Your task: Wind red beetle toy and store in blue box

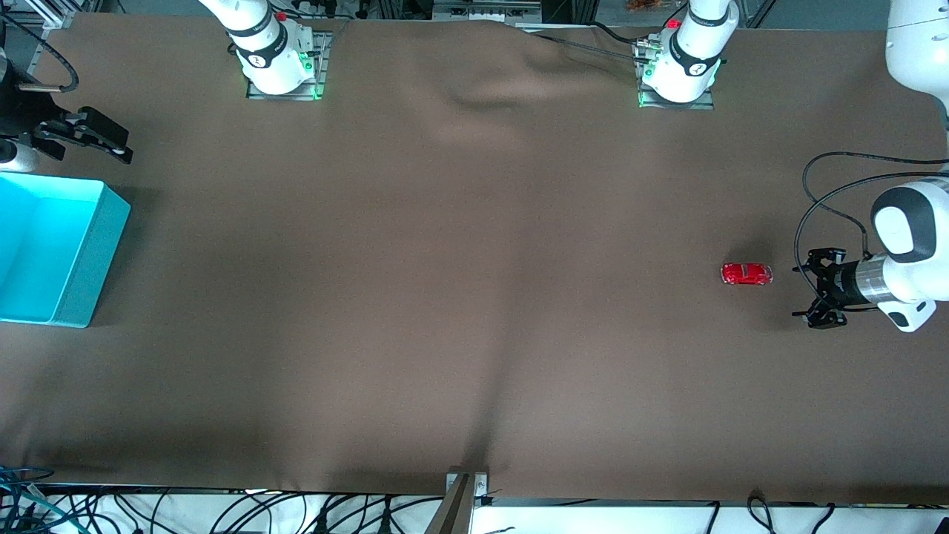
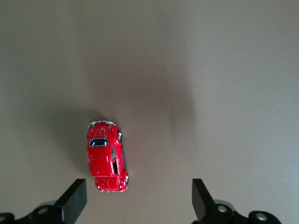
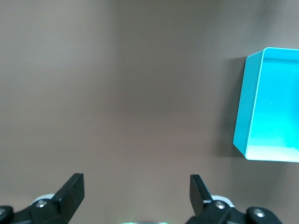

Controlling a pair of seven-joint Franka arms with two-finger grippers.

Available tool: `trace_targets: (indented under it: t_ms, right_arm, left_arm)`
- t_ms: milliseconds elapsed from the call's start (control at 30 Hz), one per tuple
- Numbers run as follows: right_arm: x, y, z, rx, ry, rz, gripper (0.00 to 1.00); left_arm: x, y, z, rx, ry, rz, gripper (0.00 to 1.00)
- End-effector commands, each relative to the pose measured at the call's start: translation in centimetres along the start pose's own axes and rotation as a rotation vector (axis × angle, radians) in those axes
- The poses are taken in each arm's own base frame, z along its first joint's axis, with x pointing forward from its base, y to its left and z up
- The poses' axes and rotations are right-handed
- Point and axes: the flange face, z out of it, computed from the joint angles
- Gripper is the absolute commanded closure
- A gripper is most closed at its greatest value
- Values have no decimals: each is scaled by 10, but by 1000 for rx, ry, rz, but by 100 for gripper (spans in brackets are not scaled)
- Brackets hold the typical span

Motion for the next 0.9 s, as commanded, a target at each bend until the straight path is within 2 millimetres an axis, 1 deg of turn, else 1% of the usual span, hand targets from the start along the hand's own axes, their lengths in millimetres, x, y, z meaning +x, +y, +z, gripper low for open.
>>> trace_targets:
  t_ms: [0, 100, 267, 467, 700, 733, 867]
  right_arm:
    - [0, 1, -5, 10, 7, 6, 0]
    - [0, 0, -5, 10, 6, 3, 0]
    - [0, -2, -5, 9, 6, 0, 0]
    - [1, -2, -4, 10, 6, 0, 0]
    - [1, -1, -4, 10, 6, 1, 0]
    - [1, -1, -3, 10, 5, 1, 0]
    - [1, -1, -3, 10, 5, 1, 0]
  left_arm:
    - [-19, -13, 22, 0, 3, -34, 0]
    - [-27, -18, 39, 4, 11, -50, 0]
    - [-29, -29, 62, 9, 17, -86, 0]
    - [-30, -41, 79, 42, 21, -114, 0]
    - [-29, -47, 86, 66, 40, -117, 1]
    - [-27, -48, 86, 66, 40, -120, 3]
    - [-23, -49, 85, 64, 38, -115, 35]
